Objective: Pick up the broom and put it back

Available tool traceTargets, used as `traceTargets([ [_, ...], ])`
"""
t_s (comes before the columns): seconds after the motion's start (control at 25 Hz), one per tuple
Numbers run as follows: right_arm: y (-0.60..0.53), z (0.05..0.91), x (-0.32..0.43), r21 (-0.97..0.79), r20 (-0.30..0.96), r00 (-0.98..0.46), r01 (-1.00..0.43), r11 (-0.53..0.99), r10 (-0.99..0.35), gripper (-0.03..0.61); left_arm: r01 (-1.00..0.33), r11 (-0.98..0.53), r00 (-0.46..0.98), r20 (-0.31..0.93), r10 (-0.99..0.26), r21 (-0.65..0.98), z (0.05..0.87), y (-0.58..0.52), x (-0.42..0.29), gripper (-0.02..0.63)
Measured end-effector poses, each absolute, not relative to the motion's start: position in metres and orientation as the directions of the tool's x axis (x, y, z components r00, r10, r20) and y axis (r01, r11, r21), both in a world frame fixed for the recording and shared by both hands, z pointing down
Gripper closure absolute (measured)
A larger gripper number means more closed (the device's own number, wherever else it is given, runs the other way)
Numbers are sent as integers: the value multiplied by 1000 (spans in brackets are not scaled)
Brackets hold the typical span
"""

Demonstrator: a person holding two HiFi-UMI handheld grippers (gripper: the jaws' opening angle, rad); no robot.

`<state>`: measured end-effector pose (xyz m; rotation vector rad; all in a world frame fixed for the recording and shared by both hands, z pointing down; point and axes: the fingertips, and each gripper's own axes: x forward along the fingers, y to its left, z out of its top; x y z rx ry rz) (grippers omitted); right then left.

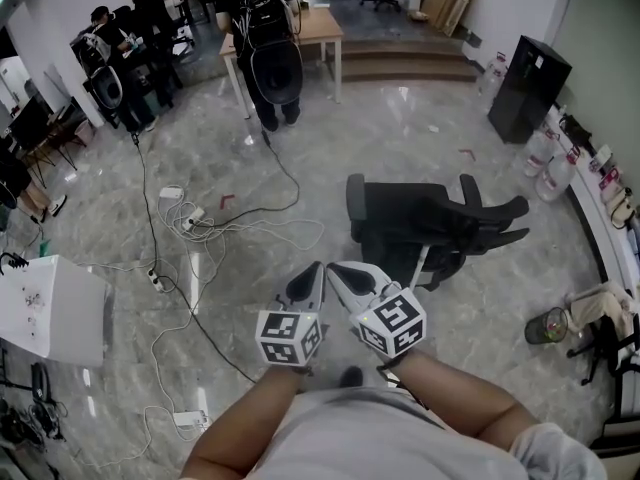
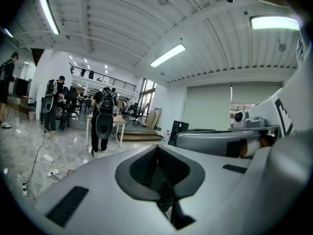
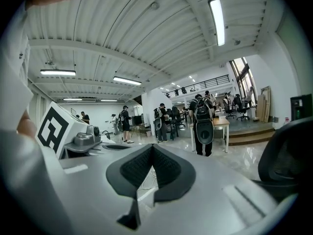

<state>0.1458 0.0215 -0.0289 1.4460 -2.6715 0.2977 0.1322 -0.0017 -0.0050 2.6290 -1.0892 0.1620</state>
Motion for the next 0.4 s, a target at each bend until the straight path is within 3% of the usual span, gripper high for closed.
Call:
traceTargets([
  [0.4, 20, -26, 155, -138, 171, -546, -838, 528, -820, 577, -699, -679, 715, 215, -665, 226, -2, -4, 144, 606],
])
